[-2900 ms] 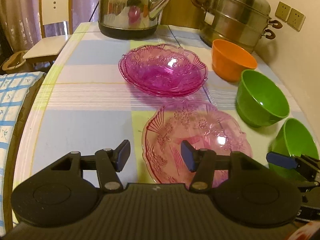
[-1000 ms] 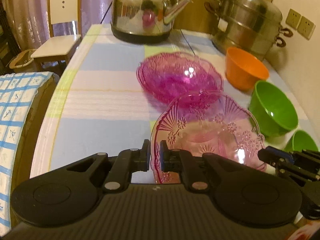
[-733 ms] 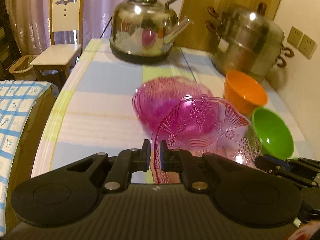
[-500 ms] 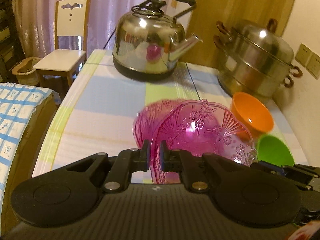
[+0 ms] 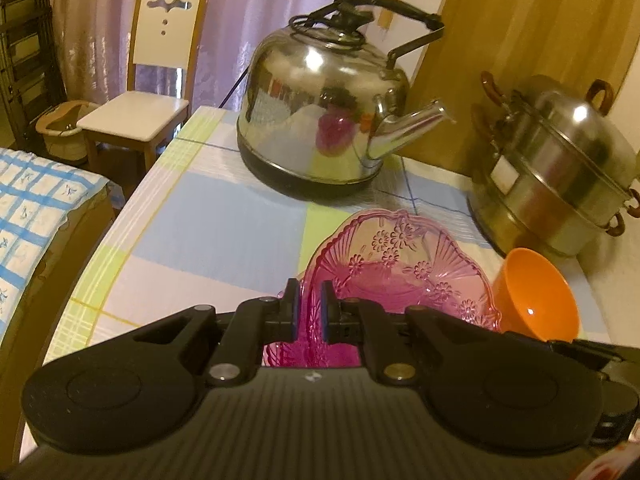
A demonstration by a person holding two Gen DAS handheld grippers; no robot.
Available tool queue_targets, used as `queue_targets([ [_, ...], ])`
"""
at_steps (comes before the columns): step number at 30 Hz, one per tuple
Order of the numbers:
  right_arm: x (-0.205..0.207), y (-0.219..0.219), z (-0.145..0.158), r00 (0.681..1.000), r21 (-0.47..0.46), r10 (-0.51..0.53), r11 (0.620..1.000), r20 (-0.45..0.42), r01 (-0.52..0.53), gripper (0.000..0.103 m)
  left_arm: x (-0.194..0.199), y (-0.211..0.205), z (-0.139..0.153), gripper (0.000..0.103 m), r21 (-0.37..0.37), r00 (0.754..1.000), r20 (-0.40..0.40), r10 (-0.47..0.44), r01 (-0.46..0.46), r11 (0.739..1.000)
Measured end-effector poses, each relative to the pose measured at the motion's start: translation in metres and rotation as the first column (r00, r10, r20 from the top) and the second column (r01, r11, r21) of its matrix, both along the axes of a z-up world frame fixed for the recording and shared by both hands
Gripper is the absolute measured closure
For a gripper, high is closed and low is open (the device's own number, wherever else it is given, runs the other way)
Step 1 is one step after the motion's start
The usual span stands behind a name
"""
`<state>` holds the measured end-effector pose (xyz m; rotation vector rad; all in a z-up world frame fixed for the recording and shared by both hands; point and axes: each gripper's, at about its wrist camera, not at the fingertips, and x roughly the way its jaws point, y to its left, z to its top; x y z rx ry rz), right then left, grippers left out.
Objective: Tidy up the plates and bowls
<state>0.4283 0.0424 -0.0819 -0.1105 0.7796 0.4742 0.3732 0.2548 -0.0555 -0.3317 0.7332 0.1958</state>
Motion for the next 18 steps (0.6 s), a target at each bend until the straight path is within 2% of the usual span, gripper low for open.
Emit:
queue_targets([
  [9, 0.017, 0.005, -0.006, 1.000, -0.003, 0.006, 1.000, -0.013, -0.006, 0.094, 0.005, 0.003, -0.014, 0.095, -0.006, 1.000, -0.026, 0.000, 0.000, 1.000],
  [18, 0.026, 0.005, -0.016, 0.999, 0.003, 0.017, 1.000, -0.037, -0.017, 0.094, 0.010, -0.001, -0.025, 0.095, 0.019, 0.999, -0.051, -0.004, 0.005, 1.000],
])
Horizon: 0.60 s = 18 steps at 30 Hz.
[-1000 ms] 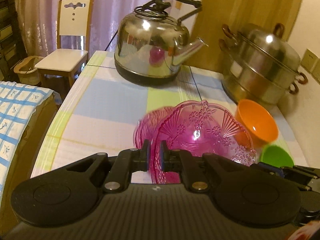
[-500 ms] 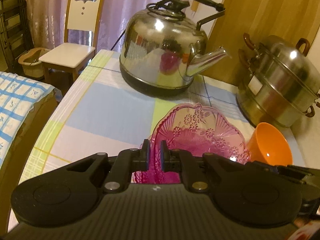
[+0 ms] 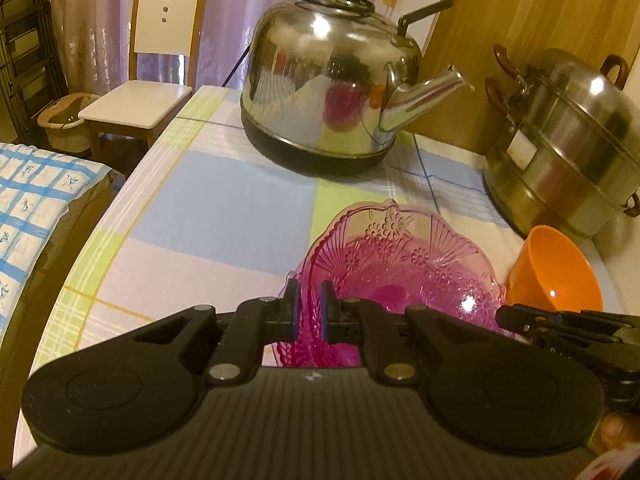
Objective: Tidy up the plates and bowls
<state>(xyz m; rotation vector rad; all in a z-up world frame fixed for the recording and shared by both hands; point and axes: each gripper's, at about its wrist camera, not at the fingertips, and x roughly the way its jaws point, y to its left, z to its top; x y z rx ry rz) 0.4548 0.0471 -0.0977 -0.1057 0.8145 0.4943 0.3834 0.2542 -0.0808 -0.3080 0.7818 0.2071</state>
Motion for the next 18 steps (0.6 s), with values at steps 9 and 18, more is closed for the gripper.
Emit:
queue_targets([
  [9, 0.011, 0.000, -0.012, 0.999, 0.022, 0.009, 1.000, -0.052, -0.007, 0.095, 0.003, 0.002, -0.009, 0.095, 0.008, 1.000, -0.025, 0.007, -0.007, 1.000],
  [18, 0.012, -0.001, -0.020, 0.997, 0.036, 0.010, 0.999, -0.080, -0.007, 0.095, 0.004, 0.004, -0.015, 0.095, 0.007, 0.999, -0.034, 0.008, -0.007, 1.000],
])
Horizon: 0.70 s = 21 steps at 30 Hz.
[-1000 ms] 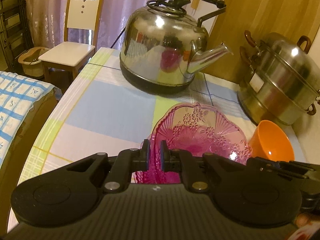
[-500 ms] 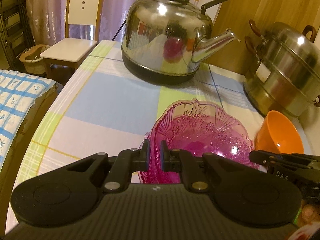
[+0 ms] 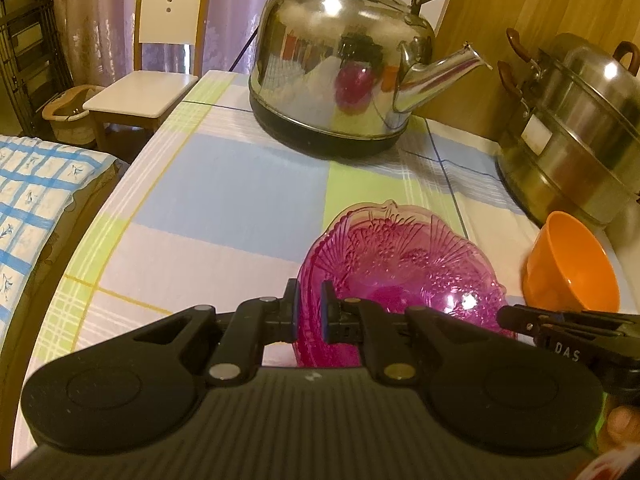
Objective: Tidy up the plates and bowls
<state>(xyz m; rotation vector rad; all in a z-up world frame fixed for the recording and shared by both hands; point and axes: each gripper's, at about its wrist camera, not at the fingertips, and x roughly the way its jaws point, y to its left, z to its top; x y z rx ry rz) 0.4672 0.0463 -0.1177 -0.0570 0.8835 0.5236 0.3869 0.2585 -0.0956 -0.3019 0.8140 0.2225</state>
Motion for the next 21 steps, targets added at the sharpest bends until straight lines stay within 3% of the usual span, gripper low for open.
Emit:
queue_targets([
  [13, -0.0012, 0.0020, -0.0002, 1.000, -0.014, 0.005, 1.000, 0.010, -0.005, 0.095, 0.0015, 0.0024, -0.0041, 0.094, -0.009, 1.000, -0.010, 0.002, -0.002, 1.000],
  [14, -0.0008, 0.0022, -0.0006, 1.000, -0.016, 0.008, 1.000, 0.010, -0.008, 0.095, 0.0015, 0.0028, -0.0046, 0.091, -0.012, 1.000, -0.013, 0.006, -0.006, 1.000],
  [16, -0.0016, 0.0033, -0.0004, 1.000, -0.012, 0.013, 1.000, 0.017, -0.013, 0.094, 0.0003, 0.0049, -0.0046, 0.063, -0.020, 1.000, -0.007, 0.026, -0.026, 0.999],
  [18, -0.0024, 0.0045, 0.0009, 0.999, -0.014, 0.012, 1.000, 0.033, -0.012, 0.086, -0.0014, 0.0069, -0.0037, 0.061, -0.027, 0.999, 0.005, 0.040, -0.040, 0.999],
  [20, -0.0034, 0.0024, 0.0022, 0.999, 0.010, 0.009, 1.000, 0.036, -0.010, 0.049, -0.0023, 0.0080, -0.0023, 0.061, -0.027, 0.999, 0.009, 0.043, -0.042, 0.999],
  [21, -0.0029, 0.0014, 0.0027, 0.999, 0.023, 0.005, 1.000, 0.036, -0.006, 0.046, -0.0027, 0.0085, -0.0019, 0.061, -0.026, 0.999, 0.012, 0.045, -0.044, 0.999],
])
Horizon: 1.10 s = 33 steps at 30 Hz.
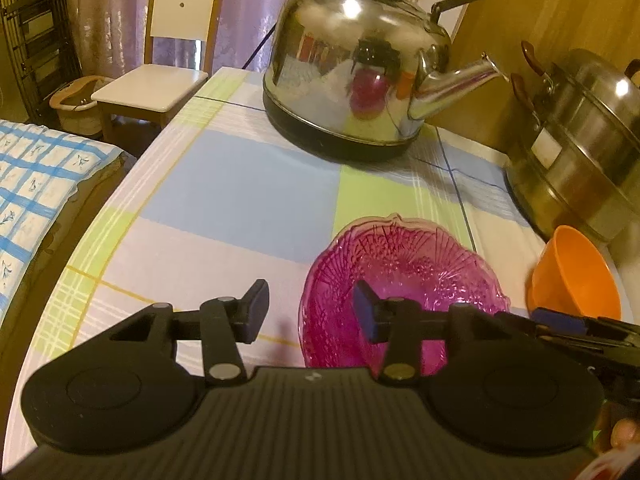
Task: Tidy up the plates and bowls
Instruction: 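Lower the pink dish onto the pink dish stack and open both grippers, then pull both grippers back and up away from the pink dish stack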
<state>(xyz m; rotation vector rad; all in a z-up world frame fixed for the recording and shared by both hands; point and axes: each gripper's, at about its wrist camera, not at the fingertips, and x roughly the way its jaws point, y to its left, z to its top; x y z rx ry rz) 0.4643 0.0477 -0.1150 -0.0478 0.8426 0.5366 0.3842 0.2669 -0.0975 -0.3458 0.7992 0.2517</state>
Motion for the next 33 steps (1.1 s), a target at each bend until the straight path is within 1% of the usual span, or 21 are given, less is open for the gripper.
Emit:
queue_targets([
  [16, -0.003, 0.001, 0.003, 1.000, -0.003, -0.005, 1.000, 0.016, 0.005, 0.045, -0.002, 0.002, 0.001, 0.061, 0.002, 1.000, 0.006, 0.004, -0.004, 1.000],
  [26, -0.008, -0.004, 0.011, 1.000, 0.008, -0.004, 1.000, 0.020, 0.004, 0.045, -0.004, -0.005, 0.005, 0.061, 0.025, 1.000, 0.008, -0.015, 0.015, 1.000],
  [33, -0.026, -0.009, 0.025, 0.999, 0.034, 0.008, 0.999, 0.033, -0.009, 0.045, -0.019, -0.018, 0.012, 0.061, 0.059, 0.999, 0.011, -0.047, 0.046, 0.997],
])
